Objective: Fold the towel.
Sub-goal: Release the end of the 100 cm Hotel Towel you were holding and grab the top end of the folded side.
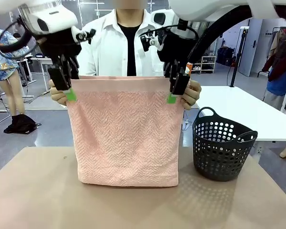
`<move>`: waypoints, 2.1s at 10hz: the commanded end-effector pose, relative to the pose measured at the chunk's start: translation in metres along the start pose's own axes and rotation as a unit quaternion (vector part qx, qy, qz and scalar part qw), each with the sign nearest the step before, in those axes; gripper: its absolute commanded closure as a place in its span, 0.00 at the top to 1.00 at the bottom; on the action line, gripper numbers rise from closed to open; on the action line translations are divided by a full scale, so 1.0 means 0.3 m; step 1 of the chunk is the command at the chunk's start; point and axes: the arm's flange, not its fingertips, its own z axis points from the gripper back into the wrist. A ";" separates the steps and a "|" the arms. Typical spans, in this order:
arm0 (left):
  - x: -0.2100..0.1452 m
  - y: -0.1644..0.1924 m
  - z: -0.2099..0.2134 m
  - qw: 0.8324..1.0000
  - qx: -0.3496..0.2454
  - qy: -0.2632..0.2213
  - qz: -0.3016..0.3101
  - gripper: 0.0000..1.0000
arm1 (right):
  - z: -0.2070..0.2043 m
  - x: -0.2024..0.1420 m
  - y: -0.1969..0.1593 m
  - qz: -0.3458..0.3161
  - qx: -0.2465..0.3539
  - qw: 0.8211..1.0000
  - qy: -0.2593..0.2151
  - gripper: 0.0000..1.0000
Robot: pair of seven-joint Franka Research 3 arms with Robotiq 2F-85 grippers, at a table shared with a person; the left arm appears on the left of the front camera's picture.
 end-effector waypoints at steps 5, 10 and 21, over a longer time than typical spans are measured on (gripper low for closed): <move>0.039 -0.006 0.144 0.997 0.075 -0.012 -0.018 1.00 | 0.179 0.022 -0.030 0.046 -0.071 0.996 0.015 0.73; 0.043 0.104 0.067 0.998 0.053 -0.020 -0.026 1.00 | 0.095 0.027 -0.135 0.050 -0.041 0.998 0.013 0.73; 0.019 0.128 -0.049 1.000 0.006 -0.007 -0.005 0.04 | -0.046 0.022 -0.176 -0.009 0.008 0.999 0.029 0.00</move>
